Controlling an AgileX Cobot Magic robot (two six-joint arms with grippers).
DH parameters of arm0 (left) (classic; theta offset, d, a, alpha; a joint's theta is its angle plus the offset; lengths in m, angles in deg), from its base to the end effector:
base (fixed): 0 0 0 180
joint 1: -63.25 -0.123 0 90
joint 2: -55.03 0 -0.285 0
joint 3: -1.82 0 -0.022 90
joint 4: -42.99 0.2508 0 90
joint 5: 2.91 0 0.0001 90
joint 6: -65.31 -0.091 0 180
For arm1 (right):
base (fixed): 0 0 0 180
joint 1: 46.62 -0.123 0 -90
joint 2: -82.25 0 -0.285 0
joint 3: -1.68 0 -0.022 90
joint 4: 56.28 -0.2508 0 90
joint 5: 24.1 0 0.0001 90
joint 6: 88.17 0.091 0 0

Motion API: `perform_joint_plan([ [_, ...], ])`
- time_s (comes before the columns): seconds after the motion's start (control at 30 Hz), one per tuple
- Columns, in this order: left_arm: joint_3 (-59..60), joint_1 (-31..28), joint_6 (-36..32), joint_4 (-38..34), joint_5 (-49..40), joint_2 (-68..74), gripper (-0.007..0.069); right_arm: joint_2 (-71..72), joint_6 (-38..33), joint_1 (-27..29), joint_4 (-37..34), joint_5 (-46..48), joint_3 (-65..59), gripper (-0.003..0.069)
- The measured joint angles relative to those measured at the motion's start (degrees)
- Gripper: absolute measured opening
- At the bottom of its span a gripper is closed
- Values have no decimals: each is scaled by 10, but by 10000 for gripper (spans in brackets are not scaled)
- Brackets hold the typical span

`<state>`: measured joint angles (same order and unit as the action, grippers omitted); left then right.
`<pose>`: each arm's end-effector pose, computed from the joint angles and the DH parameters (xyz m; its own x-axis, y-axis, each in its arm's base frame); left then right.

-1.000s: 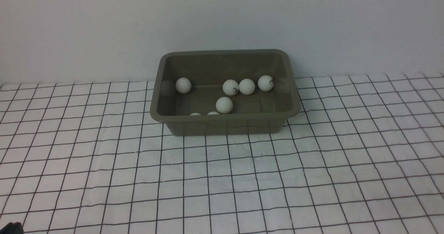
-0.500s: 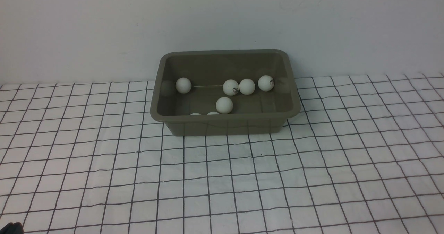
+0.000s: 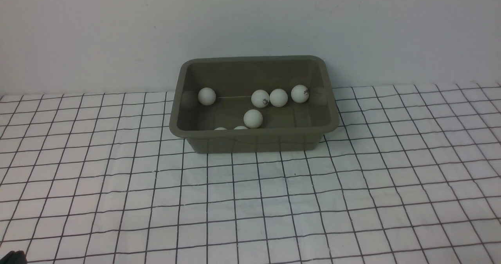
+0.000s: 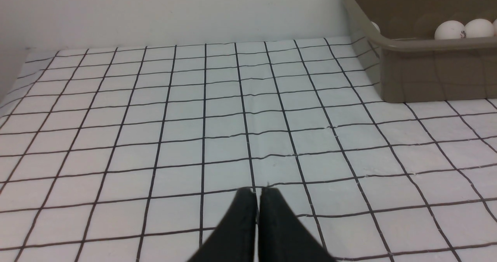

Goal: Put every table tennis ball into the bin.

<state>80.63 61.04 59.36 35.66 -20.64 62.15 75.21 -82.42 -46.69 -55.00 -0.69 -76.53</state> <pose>0.0543 -0.0015 0.1767 -0.2336 -0.0271 -0.9719 -0.0050 0.9996 -0.0267 0.0515 -0.0007 0.1714 -0.3183 0.0794 -0.9447 0.0327 0.9968 0.0727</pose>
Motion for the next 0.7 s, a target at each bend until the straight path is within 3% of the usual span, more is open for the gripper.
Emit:
perform_joint_plan([
  [0.7,0,0,0,0,-4,0,-4,0,1,0,0,-1,0,-16],
])
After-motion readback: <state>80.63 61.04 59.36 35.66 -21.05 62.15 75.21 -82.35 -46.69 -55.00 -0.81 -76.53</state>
